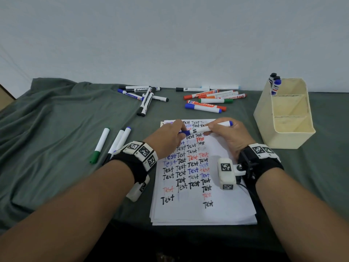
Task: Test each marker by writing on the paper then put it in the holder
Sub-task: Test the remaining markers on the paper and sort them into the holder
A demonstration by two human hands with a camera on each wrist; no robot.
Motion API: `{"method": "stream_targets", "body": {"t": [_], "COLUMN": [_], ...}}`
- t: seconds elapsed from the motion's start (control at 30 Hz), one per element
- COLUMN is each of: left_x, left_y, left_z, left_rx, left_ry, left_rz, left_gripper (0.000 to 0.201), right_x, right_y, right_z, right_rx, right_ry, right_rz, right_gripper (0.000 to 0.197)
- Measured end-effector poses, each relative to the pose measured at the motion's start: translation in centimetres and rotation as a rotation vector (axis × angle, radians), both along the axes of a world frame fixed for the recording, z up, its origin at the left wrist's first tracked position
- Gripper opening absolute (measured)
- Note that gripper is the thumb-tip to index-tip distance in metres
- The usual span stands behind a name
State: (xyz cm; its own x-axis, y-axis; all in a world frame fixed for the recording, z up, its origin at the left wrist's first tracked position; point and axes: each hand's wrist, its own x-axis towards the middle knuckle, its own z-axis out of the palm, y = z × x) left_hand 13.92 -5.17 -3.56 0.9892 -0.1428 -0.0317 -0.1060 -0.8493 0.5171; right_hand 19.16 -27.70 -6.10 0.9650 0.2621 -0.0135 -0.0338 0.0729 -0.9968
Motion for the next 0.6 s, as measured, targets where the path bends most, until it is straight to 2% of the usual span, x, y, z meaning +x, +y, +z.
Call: {"method": "stream_targets", "body": {"t": [0.1, 0.17, 0.27, 0.33, 0.4, 0.6], "left_x": [0.2, 0.2, 0.0, -0.1, 0.0, 0.7], "left_y": [0.4, 1.0, 1.4, 1.5, 1.6, 2.1], "left_z": [-0.1, -0.7, -2.1, -2.9, -3.2, -2.8], "left_rx": [0.053, 0.241, 0.457, 0.492, 0.502, 0.498], "left_ry": [-0.013, -0.013, 0.163, 0.264, 0.28, 0.346], "left_rz": [0.005, 0.055, 0.157, 0.166, 0.168, 0.142], "left_gripper": [0.034, 0.063, 0.101, 0.107, 0.112, 0.132], "right_x": [0.3, 0.8, 1.1, 0.8, 0.2, -1.6], "right_y": [0.0, -0.1, -0.2, -0.1, -0.1, -0.2], "right_z": [-0.2, -0.4, -0.5, -0.3, 0.2, 2.9], "right_rx": [0.039, 0.135, 0.136, 0.113, 0.043, -0.087], "right_ry": [0.02, 0.059, 0.078, 0.061, 0.006, -0.203], "right_rz": [-0.047, -0.101, -0.147, -0.189, -0.223, -0.398], "right_gripper": [0.025, 0.033, 0.028, 0.018, 0.008, 0.017]}}
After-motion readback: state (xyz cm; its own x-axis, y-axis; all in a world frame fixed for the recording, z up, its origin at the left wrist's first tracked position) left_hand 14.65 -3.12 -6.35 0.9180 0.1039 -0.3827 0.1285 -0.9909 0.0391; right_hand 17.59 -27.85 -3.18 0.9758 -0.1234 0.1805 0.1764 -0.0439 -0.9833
